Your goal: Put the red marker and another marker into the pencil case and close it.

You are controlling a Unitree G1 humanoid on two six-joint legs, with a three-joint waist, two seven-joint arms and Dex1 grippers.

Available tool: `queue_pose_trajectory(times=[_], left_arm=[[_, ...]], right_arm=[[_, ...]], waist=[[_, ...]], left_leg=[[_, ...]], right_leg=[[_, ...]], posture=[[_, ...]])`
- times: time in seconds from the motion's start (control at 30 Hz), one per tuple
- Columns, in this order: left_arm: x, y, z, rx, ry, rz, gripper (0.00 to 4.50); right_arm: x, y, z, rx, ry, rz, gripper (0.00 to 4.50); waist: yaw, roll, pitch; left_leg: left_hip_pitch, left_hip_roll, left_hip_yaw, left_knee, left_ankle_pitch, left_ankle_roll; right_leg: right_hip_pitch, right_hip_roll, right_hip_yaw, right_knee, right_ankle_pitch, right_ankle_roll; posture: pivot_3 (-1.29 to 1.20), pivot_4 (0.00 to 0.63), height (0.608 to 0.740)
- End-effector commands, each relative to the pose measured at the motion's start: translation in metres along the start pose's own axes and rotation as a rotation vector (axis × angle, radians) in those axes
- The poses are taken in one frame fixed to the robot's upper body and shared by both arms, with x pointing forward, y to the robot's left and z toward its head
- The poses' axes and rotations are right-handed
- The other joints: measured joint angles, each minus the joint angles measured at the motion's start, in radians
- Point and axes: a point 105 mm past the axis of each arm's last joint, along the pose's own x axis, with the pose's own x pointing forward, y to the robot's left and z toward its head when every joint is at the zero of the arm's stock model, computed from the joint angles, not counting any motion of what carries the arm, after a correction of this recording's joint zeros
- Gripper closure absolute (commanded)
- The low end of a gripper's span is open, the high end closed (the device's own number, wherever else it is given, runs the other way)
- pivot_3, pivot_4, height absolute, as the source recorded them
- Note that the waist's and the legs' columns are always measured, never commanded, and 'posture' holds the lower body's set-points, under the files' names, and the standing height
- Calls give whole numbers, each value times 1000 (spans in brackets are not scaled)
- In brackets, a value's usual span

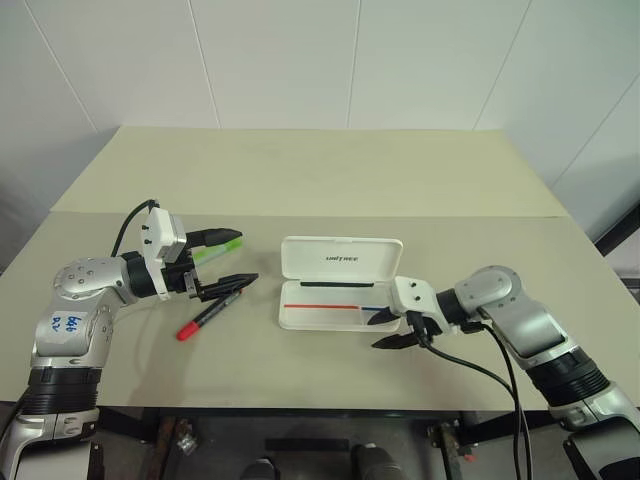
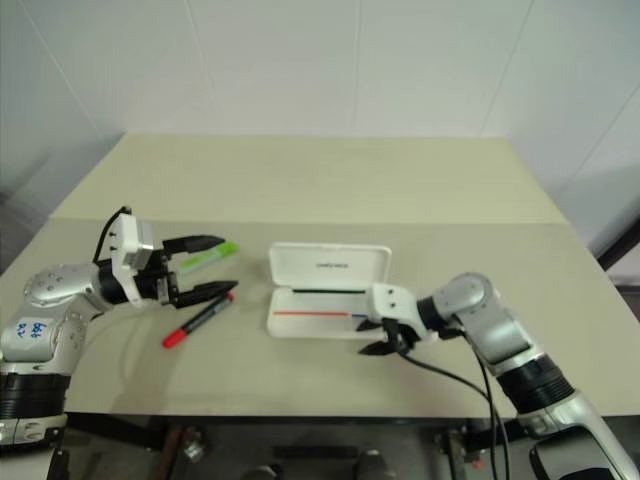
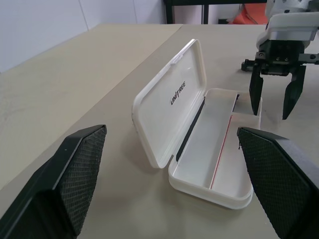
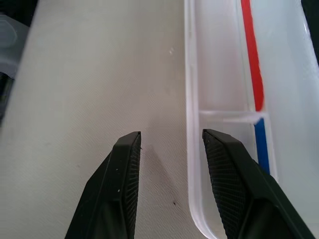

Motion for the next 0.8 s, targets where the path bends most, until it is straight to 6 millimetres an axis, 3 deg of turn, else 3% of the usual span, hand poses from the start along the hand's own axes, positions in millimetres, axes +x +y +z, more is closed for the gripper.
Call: queue_pose_trajectory(times=[0.03, 0.1, 0.2, 0.37, 0.53, 0.67, 0.8], left_arm=[[-1, 0, 12, 33, -31, -8, 0], [-2, 0, 12, 31, -30, -9, 0], [-6, 0, 10, 29, -24, -7, 0], [-12, -3, 7, 33, -18, -24, 0], [-28, 1, 1, 24, -17, -15, 0], [-43, 11, -19, 16, 57, 40, 0], [-60, 9, -33, -32, 74, 42, 0]], right_arm=[[-15, -2, 17, -35, -45, -12, 2418], [-20, -3, 19, -45, -47, -35, 2418], [-30, -2, 23, -35, -75, -47, 1835], [-54, 2, 38, -56, -266, -66, 134], [-74, 2, 34, -90, -359, -137, 57], [-93, -1, 46, -105, -498, -234, 57], [-93, 12, 57, -132, -548, -215, 57]], waist=[[0, 0, 0], [2, 0, 0], [2, 0, 0], [1, 0, 0], [1, 0, 0], [-2, 0, 0], [-2, 0, 0]], left_leg=[[0, 0, 0, 0, 0, 0], [0, 0, 0, 0, 0, 0], [0, 0, 0, 0, 0, 0], [0, 0, 0, 0, 0, 0], [0, 0, 0, 0, 0, 0], [0, 0, 1, 0, 0, 0], [0, 0, 1, 0, 0, 0]], right_leg=[[0, 0, 0, 0, 0, 0], [0, 0, 0, 0, 0, 0], [0, 0, 0, 0, 0, 0], [0, 0, 0, 0, 0, 0], [0, 0, 0, -1, 0, 0], [0, 0, 0, -1, -2, -3], [0, 0, 0, -1, -3, -6]], posture=[[0, 150, 740], [0, 150, 740], [0, 150, 740], [0, 150, 740], [0, 150, 740], [0, 150, 740], [0, 150, 740]])
